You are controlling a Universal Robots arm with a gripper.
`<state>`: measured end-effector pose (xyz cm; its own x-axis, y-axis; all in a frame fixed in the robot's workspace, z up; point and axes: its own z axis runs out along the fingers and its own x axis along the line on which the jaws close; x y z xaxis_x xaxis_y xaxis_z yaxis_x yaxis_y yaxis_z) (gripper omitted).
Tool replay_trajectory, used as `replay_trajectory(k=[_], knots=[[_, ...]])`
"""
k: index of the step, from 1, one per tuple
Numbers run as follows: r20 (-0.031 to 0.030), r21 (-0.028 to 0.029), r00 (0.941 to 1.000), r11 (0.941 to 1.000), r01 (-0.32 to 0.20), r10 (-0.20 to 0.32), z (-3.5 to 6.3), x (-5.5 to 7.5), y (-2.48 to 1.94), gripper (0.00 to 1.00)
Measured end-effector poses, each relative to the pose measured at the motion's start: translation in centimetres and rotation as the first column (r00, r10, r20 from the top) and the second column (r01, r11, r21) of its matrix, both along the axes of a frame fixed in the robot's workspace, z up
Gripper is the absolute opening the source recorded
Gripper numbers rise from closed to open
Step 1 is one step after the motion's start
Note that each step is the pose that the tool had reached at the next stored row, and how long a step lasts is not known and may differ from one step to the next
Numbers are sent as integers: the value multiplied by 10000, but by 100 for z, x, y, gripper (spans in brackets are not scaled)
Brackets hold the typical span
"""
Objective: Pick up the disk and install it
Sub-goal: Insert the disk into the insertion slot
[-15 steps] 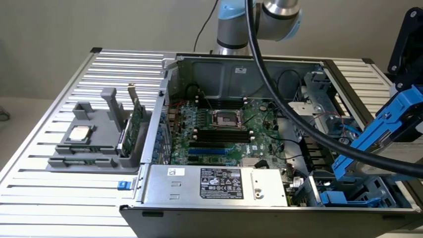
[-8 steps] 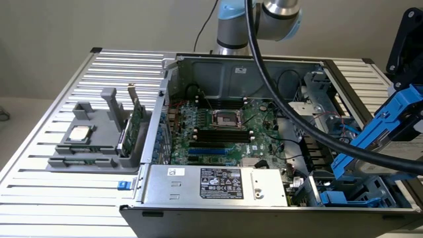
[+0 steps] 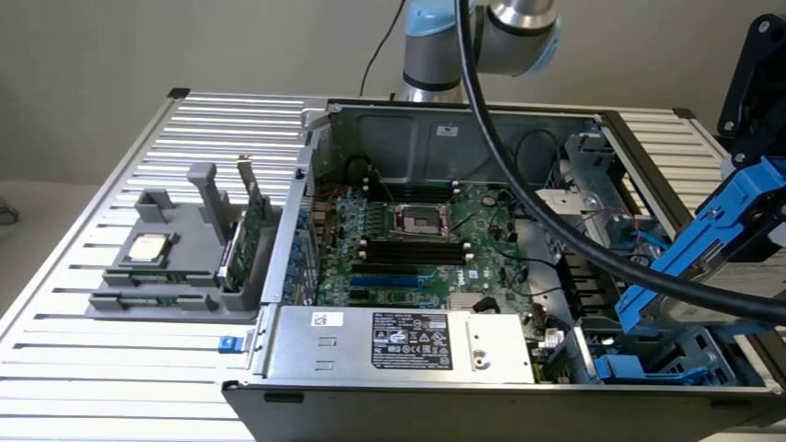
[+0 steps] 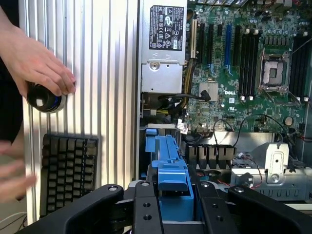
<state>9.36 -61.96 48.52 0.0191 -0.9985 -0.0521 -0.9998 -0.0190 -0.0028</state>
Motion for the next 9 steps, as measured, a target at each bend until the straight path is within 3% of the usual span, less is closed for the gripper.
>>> replay_trajectory(k=[7, 9], knots=[[0, -1, 10000, 10000, 0, 0, 0, 0, 0, 33], [0, -5, 10000, 10000, 0, 0, -7, 0, 19, 33]])
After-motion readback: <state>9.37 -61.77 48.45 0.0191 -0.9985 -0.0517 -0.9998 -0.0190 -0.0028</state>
